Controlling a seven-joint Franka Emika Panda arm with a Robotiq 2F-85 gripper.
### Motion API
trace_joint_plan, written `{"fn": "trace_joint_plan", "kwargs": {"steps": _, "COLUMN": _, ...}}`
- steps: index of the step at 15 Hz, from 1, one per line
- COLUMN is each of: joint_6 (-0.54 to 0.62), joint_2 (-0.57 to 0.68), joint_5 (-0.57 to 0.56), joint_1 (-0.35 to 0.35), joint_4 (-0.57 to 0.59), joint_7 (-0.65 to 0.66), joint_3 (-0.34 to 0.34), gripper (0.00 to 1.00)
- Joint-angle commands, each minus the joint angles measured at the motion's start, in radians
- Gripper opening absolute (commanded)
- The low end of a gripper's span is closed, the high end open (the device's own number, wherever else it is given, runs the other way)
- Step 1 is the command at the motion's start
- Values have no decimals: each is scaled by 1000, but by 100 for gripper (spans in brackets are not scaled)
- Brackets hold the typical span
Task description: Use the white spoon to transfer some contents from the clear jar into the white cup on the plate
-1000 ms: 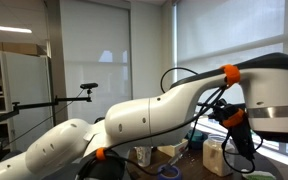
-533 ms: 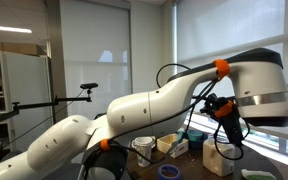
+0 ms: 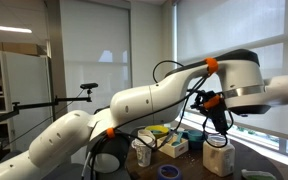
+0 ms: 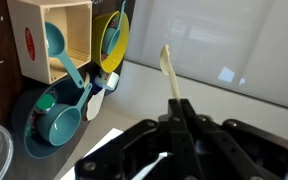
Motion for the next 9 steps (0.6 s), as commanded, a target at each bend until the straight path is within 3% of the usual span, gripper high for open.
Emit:
{"fn": "trace_joint_plan", "kwargs": {"steps": 1, "joint_6": 1, "joint_2": -6, "joint_5": 0, "joint_1": -2, "joint_4": -10, "joint_7": 0, "joint_3": 0, "gripper": 5}}
{"fn": "trace_joint_plan", "kwargs": {"steps": 9, "joint_6": 2, "joint_2": -11, "joint_5": 0, "joint_1": -6, "joint_4": -17, "joint_7": 0, "joint_3": -1, "gripper": 5}}
